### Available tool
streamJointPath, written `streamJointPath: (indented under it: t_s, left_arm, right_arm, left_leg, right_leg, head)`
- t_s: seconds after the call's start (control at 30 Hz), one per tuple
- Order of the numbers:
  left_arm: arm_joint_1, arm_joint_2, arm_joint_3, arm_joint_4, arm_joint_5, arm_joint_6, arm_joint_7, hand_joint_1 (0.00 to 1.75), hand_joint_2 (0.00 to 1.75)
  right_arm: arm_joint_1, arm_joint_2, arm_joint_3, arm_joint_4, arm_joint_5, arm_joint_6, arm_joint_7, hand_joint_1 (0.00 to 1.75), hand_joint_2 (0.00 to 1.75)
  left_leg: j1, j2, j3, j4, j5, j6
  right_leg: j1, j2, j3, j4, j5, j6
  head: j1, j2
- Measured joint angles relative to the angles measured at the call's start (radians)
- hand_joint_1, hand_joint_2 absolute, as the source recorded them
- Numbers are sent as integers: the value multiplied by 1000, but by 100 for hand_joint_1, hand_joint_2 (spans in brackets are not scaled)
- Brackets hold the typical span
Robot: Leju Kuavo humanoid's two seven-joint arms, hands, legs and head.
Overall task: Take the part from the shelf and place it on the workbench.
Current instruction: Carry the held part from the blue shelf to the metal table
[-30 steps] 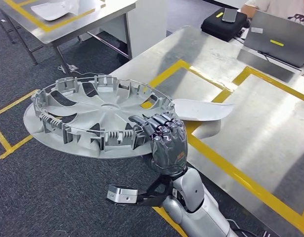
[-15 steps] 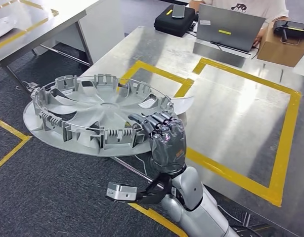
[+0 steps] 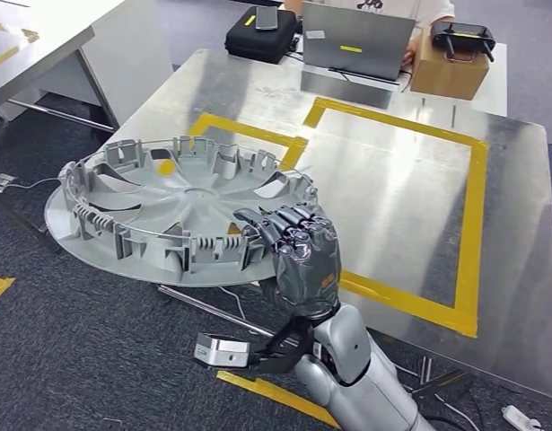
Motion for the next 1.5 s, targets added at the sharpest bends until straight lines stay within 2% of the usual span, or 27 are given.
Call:
streamJointPath:
  t_s: [0.03, 0.1, 0.17, 0.23, 0.27, 0.3, 0.33, 0.37, 0.4, 0.47, 0.53, 0.6, 0.63, 0.67, 0.73, 0.77, 0.8, 0.83, 0.87, 0.93, 0.97, 1.03, 1.13, 1.2, 1.3, 1.43, 1.5]
  left_arm:
    - [0, 0, -1, 0, 1, 0, 0, 0, 0]
    - [-4, 0, -3, 0, 5, -1, 0, 0, 0]
    - [-7, -2, -5, 0, 8, -1, 0, 0, 0]
    - [-4, -2, -7, 0, 10, -2, 0, 0, 0]
    - [-1, -1, -8, 0, 11, -2, 0, 0, 0]
    - [1, -1, -8, 0, 11, -2, 0, 0, 0]
    - [2, 0, -8, 0, 11, -2, 0, 0, 0]
    - [3, 0, -8, 0, 11, -2, 1, 0, 0]
    - [2, 0, -8, 0, 11, -2, 0, 0, 0]
    - [1, 0, -8, 0, 11, -2, 0, 0, 0]
    - [1, 1, -8, 0, 11, -2, 1, 0, 0]
    - [-2, -1, -8, 0, 12, -2, 2, 0, 0]
    - [-4, -1, -8, 0, 12, -2, 2, 0, 0]
    - [-5, -2, -8, 0, 12, -3, 1, 0, 0]
    - [-4, -2, -8, 0, 12, -4, 1, 0, 0]
    - [-2, -2, -8, 0, 12, -4, 1, 0, 0]
    - [0, -2, -8, 0, 12, -4, 1, 0, 0]
    - [0, -2, -8, 0, 12, -4, 1, 0, 0]
    - [0, -2, -8, 0, 12, -4, 1, 0, 0]
    - [-2, -2, -8, 0, 12, -4, 1, 0, 0]
    - [-4, -3, -9, 0, 14, -4, 1, 0, 0]
    - [-7, -2, -11, 0, 20, -4, 1, 0, 0]
    - [-8, 1, -21, 0, 31, -4, 2, 0, 0]
    - [-7, 1, -28, 0, 38, -2, 3, 0, 0]
    - [-7, 2, -35, 0, 44, 1, 4, 0, 0]
    - [-7, 1, -43, 0, 45, 1, 4, 0, 0]
    - [-7, 1, -48, 0, 48, 1, 5, 0, 0]
  right_arm:
    - [-1, 0, 0, 0, 1, 0, 1, 175, 175]
    - [1, -1, 1, 0, 2, 0, 3, 175, 175]
    - [0, -1, 1, -2, 3, 0, 4, 175, 175]
    - [-1, 0, 2, -2, 4, 0, 4, 175, 175]
    - [-1, 0, 3, -2, 5, 0, 4, 175, 175]
    - [0, -1, 3, -2, 5, 0, 4, 175, 175]
    - [1, -1, 3, -2, 5, 0, 4, 175, 175]
    - [2, -1, 4, -2, 5, 0, 4, 175, 175]
    - [2, -1, 4, -2, 5, 0, 4, 175, 175]
    - [2, -1, 4, -2, 5, 0, 4, 175, 175]
    - [1, -1, 5, -2, 5, 0, 4, 175, 175]
    - [2, -1, 5, -3, 5, 0, 5, 175, 175]
    - [2, -1, 5, -3, 5, 0, 5, 175, 175]
    - [2, -1, 5, -4, 5, 0, 5, 175, 175]
    - [0, -1, 7, -5, 5, 0, 4, 175, 175]
    - [-1, -1, 8, -5, 5, 0, 4, 175, 175]
    - [0, -2, 9, -5, 5, 0, 4, 175, 175]
    - [1, -2, 9, -5, 5, 0, 4, 175, 175]
    - [2, -2, 10, -5, 5, 0, 5, 175, 175]
    - [2, -3, 10, -5, 7, 0, 4, 175, 175]
    - [2, -3, 10, -5, 11, 0, 4, 175, 175]
    - [4, -2, 10, -6, 29, 0, 2, 175, 175]
    - [10, -1, 3, -10, 69, 0, -6, 175, 175]
    - [14, 2, -5, -17, 91, 0, -14, 175, 175]
    - [21, 6, -16, -28, 107, 0, -21, 175, 175]
    - [25, 7, -25, -35, 115, 0, -22, 175, 175]
    - [27, 8, -30, -38, 121, 0, -22, 175, 175]
  left_leg:
    - [-2, 11, 2, -1, -2, -5]
    - [-1, 24, 11, -2, -7, -15]
    - [4, -14, 0, 37, -40, -23]
    - [6, -69, -53, 153, -101, -26]
    - [6, -81, -87, 217, -125, -27]
    - [5, -86, -112, 260, -132, -26]
    - [5, -89, -123, 270, -119, -25]
    - [5, -92, -115, 241, -86, -22]
    - [5, -103, -94, 181, -43, -18]
    - [8, -150, -46, 62, 14, -9]
    - [8, -178, -26, 13, 19, -2]
    - [8, -160, -21, 2, 19, 3]
    - [10, -148, -17, -4, 21, 8]
    - [13, -134, -13, -10, 23, 13]
    - [13, -106, -8, -16, 23, 21]
    - [12, -91, -8, -15, 22, 22]
    - [12, -76, -7, -15, 20, 22]
    - [12, -62, -6, -15, 19, 21]
    - [12, -51, -4, -15, 17, 19]
    - [12, -37, 3, -15, 11, 12]
    - [10, -32, 5, -14, 8, 6]
    - [6, -25, 8, -11, 4, 0]
    - [5, -23, 10, -10, 4, 13]
    - [6, -23, 12, -15, 7, 14]
    - [7, -23, 15, -22, 10, 8]
    - [9, -23, 16, -27, 12, -14]
    - [10, -24, 16, -28, 13, -18]
  right_leg:
    - [3, 3, 3, -5, -4, -6]
    - [0, 28, 3, -10, 0, -17]
    - [-5, 52, 9, -16, 4, -30]
    - [-7, 77, 12, -19, 5, -37]
    - [-6, 91, 12, -18, 5, -39]
    - [-5, 107, 13, -18, 5, -39]
    - [-4, 123, 14, -18, 5, -39]
    - [-3, 139, 16, -17, 4, -39]
    - [-3, 153, 19, -16, 3, -38]
    - [-3, 179, 18, -12, 1, -33]
    - [-8, 201, 10, -9, 2, -23]
    - [-11, 218, 1, -11, 4, -9]
    - [-9, 205, -5, -4, -2, -3]
    - [-7, 178, -19, 20, -17, 3]
    - [-7, 109, -76, 129, -72, 13]
    - [-10, 90, -112, 197, -99, 18]
    - [-13, 81, -140, 246, -112, 22]
    - [-15, 76, -151, 265, -109, 25]
    - [-17, 72, -141, 243, -88, 26]
    - [-19, 59, -70, 110, -24, 24]
    - [-17, 53, -30, 44, -3, 21]
    - [-15, 45, 10, -19, 7, 13]
    - [-14, 48, 14, -23, 9, 11]
    - [-12, 49, 14, -22, 7, 7]
    - [-10, 48, 14, -21, 4, -1]
    - [-8, 48, 12, -20, 4, -4]
    - [-8, 48, 12, -20, 4, -5]
  head:
    - [0, 0]
    - [0, 0]
    - [-5, 0]
    - [-13, 0]
    - [-15, 0]
    - [-15, 0]
    - [-15, 0]
    - [-15, 0]
    - [-15, 0]
    - [-14, 0]
    - [-15, 0]
    - [-16, 0]
    - [-13, 0]
    - [-8, 0]
    - [2, 0]
    - [4, 0]
    - [4, 0]
    - [4, 0]
    - [4, 0]
    - [4, 0]
    - [4, 0]
    - [3, 0]
    - [2, 0]
    - [2, 0]
    - [2, 0]
    - [2, 0]
    - [3, 0]
